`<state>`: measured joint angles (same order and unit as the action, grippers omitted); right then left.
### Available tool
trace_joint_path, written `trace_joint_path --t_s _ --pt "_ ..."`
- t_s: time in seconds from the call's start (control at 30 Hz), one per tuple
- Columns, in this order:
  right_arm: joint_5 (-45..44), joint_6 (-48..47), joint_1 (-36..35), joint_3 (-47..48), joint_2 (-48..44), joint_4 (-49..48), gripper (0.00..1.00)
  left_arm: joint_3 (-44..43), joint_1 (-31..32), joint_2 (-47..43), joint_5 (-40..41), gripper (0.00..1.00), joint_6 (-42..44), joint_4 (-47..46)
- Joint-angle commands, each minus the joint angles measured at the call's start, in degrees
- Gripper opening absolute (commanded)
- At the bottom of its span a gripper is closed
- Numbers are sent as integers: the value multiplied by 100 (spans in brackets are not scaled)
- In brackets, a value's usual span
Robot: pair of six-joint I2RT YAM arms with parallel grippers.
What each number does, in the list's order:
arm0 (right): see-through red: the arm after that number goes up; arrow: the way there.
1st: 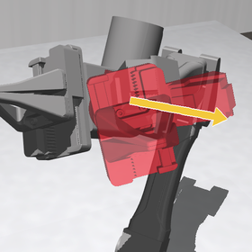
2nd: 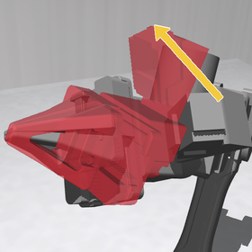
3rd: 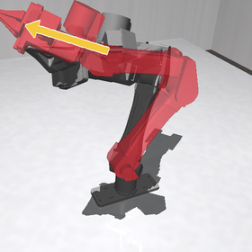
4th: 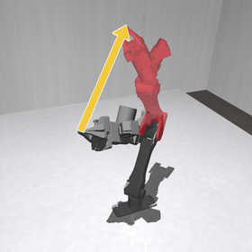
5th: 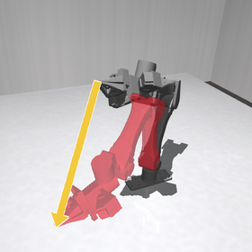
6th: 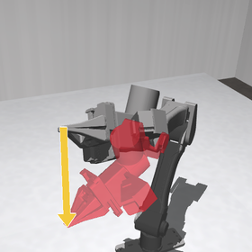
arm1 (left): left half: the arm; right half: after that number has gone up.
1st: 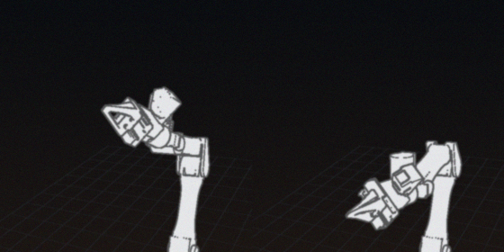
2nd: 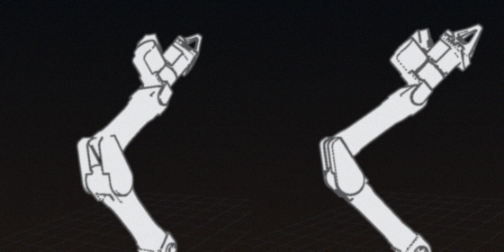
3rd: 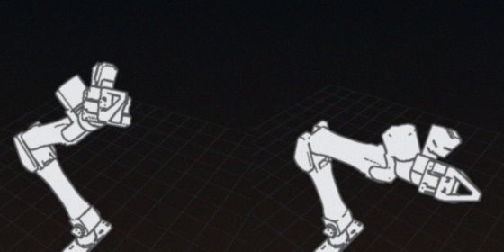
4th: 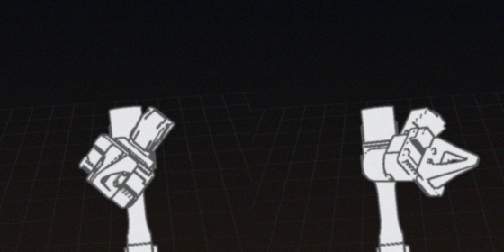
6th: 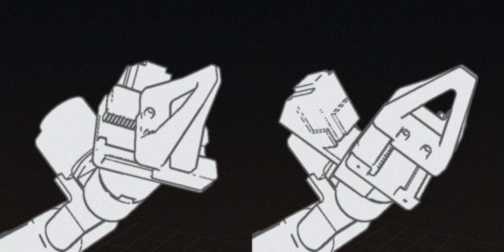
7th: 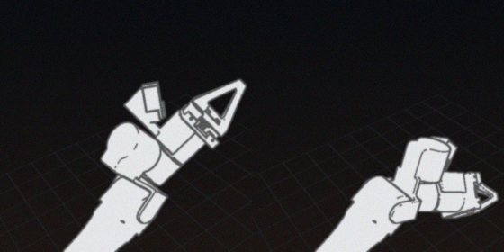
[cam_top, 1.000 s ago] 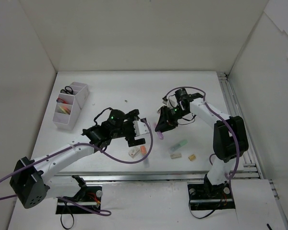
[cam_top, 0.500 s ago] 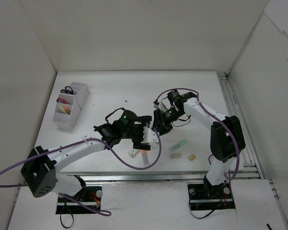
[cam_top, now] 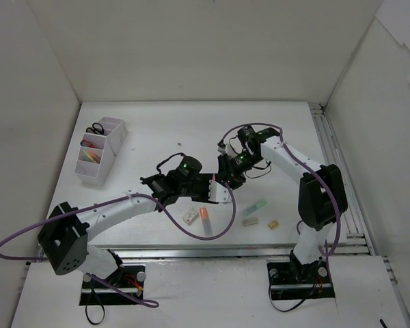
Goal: Sort the stationery into containers
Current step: Pick up the stationery from the center of the board, then place the stationery in the storage box.
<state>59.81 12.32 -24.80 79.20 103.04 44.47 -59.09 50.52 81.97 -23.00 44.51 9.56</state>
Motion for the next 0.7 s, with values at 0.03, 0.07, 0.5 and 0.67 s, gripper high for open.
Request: trace_joint_path --t_s 0.03,0.07,0.5,0.67 --pt "347 130 -34 597 -100 27 0 -173 89 -147 -240 28 -13 -437" --pt "373 122 -51 614 -109 27 1 -173 89 -138 -222 21 -100 -472" --pt "-294 806 589 588 -846 -929 51 28 -718 -559 -169 0 -1154 -1315" --pt "-479 1115 1019 684 -1102 -1467 75 240 -1403 -893 -91 0 -1594 -1632"
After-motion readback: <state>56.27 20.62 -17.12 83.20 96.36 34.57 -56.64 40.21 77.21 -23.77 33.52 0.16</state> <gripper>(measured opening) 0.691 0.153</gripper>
